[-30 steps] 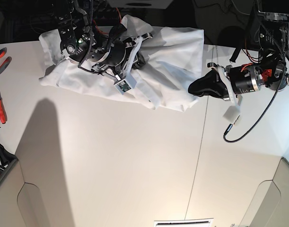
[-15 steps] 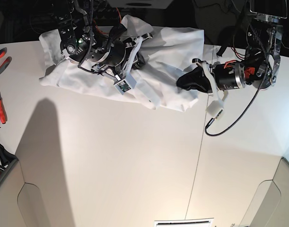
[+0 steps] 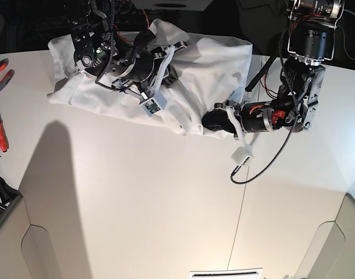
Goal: Layout the t-shirt on the table in an organized manner, then fold the t-shirt properly
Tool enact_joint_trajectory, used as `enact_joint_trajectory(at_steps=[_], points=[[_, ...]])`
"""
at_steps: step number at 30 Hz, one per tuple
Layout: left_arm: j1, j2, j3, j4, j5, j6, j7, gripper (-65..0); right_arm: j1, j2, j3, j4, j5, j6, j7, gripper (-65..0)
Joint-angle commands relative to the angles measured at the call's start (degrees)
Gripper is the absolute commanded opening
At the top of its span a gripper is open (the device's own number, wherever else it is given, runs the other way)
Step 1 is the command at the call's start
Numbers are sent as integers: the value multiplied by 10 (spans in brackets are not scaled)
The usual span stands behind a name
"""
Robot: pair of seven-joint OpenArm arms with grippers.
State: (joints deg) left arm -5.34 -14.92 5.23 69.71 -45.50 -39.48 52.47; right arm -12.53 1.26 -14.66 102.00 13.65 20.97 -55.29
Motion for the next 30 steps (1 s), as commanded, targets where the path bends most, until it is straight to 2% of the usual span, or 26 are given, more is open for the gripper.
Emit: enact_joint_trajectory(at_steps=[1, 4, 10, 18, 21, 23, 24, 28, 30], points=[[-17, -3, -2, 7, 6, -5, -25, -650, 3, -2, 0, 10, 3, -2, 9, -650], [-26, -3, -2, 7, 49, -5, -59, -650, 3, -2, 0, 10, 3, -2, 9, -650], [-34, -3, -2, 7, 129, -5, -90, -650, 3, -2, 0, 10, 3, -2, 9, -650], [-44, -5, -27, 7, 132, -5, -91, -650, 19, -2, 0, 10, 2, -2, 16, -650], [-55, -5, -81, 8, 80, -5, -89, -650, 37, -2, 0, 10, 2, -2, 20, -650], [-56, -5, -129, 11, 18, -5, -81, -650, 52, -2, 0, 10, -6, -3, 29, -650], [-56, -5, -152, 11, -20, -5, -59, -650, 61, -2, 0, 10, -11, -3, 30, -650], [-56, -5, -217, 11, -180, -5, 101, -650, 94, -2, 0, 10, -12, -26, 30, -650], [-48, -8, -231, 11, -256, -5, 178, -650, 112, -4, 0, 11, -15, -53, 30, -650]])
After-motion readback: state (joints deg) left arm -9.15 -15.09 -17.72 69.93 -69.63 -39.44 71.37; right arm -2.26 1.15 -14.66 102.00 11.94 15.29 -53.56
